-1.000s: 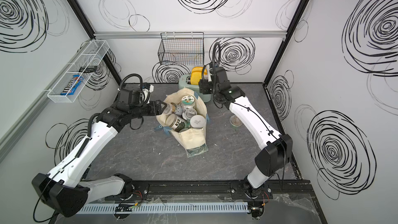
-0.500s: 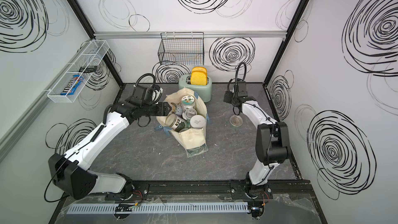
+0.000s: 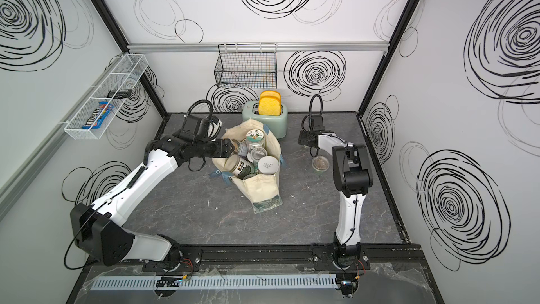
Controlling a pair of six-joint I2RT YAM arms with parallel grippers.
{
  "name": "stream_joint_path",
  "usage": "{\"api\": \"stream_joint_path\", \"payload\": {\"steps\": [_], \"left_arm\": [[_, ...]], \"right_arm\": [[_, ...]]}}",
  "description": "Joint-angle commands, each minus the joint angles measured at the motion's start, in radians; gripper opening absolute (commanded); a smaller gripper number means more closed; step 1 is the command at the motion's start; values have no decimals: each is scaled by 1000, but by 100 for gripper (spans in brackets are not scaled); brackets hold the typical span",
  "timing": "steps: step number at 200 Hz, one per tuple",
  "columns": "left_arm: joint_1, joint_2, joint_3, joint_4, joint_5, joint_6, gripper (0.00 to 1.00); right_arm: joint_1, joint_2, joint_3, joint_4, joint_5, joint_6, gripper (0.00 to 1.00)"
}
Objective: Take out the seed jars from the canvas bag
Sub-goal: Place the seed jar at the center of the board.
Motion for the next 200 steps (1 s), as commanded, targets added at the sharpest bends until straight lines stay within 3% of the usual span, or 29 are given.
{"api": "stream_joint_path", "payload": {"steps": [1,34,100,200], "left_arm": [[2,22,8,7,-8,11,83],[-6,41,17,-11,-67,20,82],[-35,89,31,-32,-136,19,86],[-27,160,80,74,13,-29,87]], "right_arm": [[5,2,-4,15,19,-11,81],[3,-38,2,-27,1,-16,92],[1,-195,49,-167,-73,-18,100],[0,-494,-81,-145,-292,-5,98]]}}
